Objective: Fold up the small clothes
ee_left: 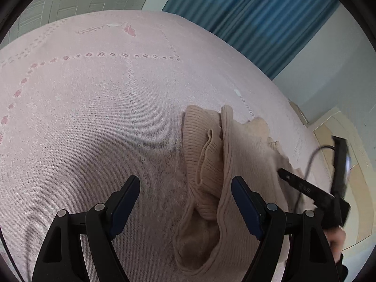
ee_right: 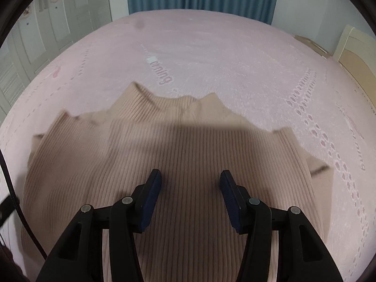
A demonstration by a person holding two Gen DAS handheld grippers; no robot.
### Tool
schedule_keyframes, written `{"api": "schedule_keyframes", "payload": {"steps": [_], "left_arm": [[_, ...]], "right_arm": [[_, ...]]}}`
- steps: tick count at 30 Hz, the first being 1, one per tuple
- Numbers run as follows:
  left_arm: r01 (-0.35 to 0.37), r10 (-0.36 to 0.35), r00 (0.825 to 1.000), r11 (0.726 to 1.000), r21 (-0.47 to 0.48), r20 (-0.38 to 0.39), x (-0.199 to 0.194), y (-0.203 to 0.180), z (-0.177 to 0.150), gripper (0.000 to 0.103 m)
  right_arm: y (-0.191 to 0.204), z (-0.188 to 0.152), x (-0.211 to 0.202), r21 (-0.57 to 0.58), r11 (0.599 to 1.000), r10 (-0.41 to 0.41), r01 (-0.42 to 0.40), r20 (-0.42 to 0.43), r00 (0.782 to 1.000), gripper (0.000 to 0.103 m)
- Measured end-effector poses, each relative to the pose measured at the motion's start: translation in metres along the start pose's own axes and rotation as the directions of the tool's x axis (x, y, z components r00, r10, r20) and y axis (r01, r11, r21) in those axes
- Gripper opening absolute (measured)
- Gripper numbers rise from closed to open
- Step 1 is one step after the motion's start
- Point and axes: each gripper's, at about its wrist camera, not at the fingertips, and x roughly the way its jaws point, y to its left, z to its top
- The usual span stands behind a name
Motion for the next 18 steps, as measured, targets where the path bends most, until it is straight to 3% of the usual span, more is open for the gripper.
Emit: {"api": "schedule_keyframes", "payload": {"steps": [9,13,18], "left_arm": [[0.016,-0.016,1.0,1.0,-0.009,-0.022,0.006,0.002,0.003,0.079],[0.063,-0.064,0.996,0.998,-0.013,-0.059,0.009,0.001,0.002,0.079],[0.051,-0.046,0.995,0.997,0.055,-0.089,0.016,-0.009,-0.004,0.079]], "right_arm": [[0.002,0.018,0.012,0.018,1.0,-0.008,0.009,-0.041,0.999,0.051],[0.007,-0.012,-0.018,-0.049,0.999,-0.022,0.021,-0.019,1.0,0.051],[0.014,-0.069,-0.058,-0.121,0.992,0.024,-0.027,-0.027,0.999,0.051]]}}
